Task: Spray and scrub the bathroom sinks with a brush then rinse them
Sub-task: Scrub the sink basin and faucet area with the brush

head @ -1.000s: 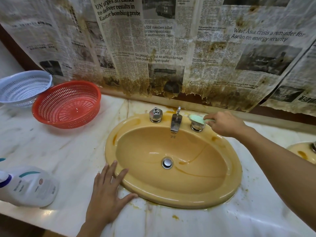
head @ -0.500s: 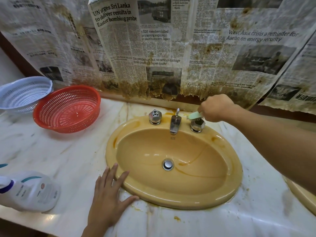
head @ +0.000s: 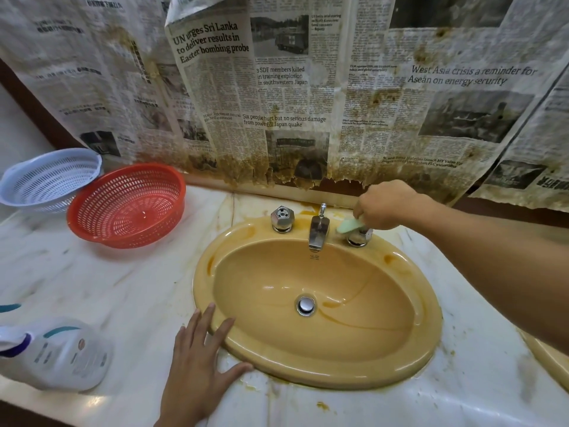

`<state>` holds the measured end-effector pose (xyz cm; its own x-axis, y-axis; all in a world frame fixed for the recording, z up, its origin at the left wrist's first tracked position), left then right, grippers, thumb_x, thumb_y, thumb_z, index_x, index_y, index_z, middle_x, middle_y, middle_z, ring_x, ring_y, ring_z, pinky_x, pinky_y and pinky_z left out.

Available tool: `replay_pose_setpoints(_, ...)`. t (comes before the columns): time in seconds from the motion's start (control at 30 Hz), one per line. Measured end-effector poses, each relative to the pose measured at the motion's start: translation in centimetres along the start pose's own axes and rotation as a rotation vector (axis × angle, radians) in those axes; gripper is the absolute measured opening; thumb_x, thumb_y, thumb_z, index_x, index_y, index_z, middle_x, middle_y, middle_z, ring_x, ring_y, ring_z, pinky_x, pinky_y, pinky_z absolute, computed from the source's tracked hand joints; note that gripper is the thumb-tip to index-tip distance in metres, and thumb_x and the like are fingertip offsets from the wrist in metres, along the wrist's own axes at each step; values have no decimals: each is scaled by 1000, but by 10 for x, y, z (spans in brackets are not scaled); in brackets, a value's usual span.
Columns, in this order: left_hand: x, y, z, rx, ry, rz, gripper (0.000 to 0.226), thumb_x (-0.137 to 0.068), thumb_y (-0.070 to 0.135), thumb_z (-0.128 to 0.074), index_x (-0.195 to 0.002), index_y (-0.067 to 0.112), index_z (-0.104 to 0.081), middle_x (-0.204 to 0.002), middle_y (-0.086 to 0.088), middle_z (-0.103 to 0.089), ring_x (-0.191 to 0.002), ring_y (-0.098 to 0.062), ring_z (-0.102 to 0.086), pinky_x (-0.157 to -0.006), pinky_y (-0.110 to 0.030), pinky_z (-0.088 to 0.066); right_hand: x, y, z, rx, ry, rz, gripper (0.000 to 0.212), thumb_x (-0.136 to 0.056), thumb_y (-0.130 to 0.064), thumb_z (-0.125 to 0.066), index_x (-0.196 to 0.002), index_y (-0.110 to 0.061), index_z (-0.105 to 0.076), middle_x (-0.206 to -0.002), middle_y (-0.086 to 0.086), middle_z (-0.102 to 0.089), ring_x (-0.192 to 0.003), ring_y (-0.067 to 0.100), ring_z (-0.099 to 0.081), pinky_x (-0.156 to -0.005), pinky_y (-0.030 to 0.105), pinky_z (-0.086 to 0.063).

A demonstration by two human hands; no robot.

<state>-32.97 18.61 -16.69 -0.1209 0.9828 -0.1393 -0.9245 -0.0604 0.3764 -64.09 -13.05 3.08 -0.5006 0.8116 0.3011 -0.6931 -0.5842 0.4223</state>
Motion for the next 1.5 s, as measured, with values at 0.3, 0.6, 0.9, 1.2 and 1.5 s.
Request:
replay_pose_setpoints(0.3,-2,0,-2,-15,1,-6,94,-74,95,-50,-148,37,-54,-170,5,-23,-155,-30,-24,-115,-63,-34,70,-23,-107,-1653,267,-814,28,-103,-24,-55,-124,-26,-72,-70,2,-61,-52,19,-48,-46,25,-36)
replay_pose_setpoints(0.6,-5,-4,-6,-59,-11,-13,97,-71,96,-49,-144,33,-59,-166,-4,-32,-149,-38,-34,-109,-65,-38,54,-108,-129,-2421,224,-1180,25,-101,-22,-47,-108,-34,-68,-56,-5,-27,-43,10,-23,-41,22,-18)
replay_pose_setpoints(0.9,-5,-7,-10,-62,-5,-29,96,-72,96,-47,-143,32,-60,-166,-4,-33,-147,-40,-36,-109,-64,-38,35,-101,-119,-2064,492,-1237,41,-92,-43,-52,-131,-39,-65,-117,0,-69,-81,28,-64,-68,45,-59)
replay_pose_setpoints(1.2,-5,-6,-8,-57,-24,-26,95,-73,96,-47,-144,33,-59,-167,-4,-32,-149,-39,-34,-109,-65,-39,37,-110,-110,-2059,496,-1249,44,-87,-47,-51,-128,-40,-66,-120,1,-70,-87,28,-63,-78,47,-57)
replay_pose_setpoints(1.5,-4,-5,-6,-54,-19,-14,96,-73,96,-48,-144,32,-59,-167,-4,-31,-149,-39,-34,-110,-65,-38,72,-117,-97,-1635,297,-829,41,-107,-32,-42,-146,-28,-53,-119,-3,-64,-90,18,-57,-77,33,-47)
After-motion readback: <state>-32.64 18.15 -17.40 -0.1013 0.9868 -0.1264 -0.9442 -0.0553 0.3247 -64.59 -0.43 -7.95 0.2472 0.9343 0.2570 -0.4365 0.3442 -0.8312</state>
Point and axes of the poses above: each hand's wrist, its own x-axis away from the middle knuckle, its own z-axis out of the back of the hand, y = z × x, the point moved 2 cm from there along -x, towards the middle knuckle
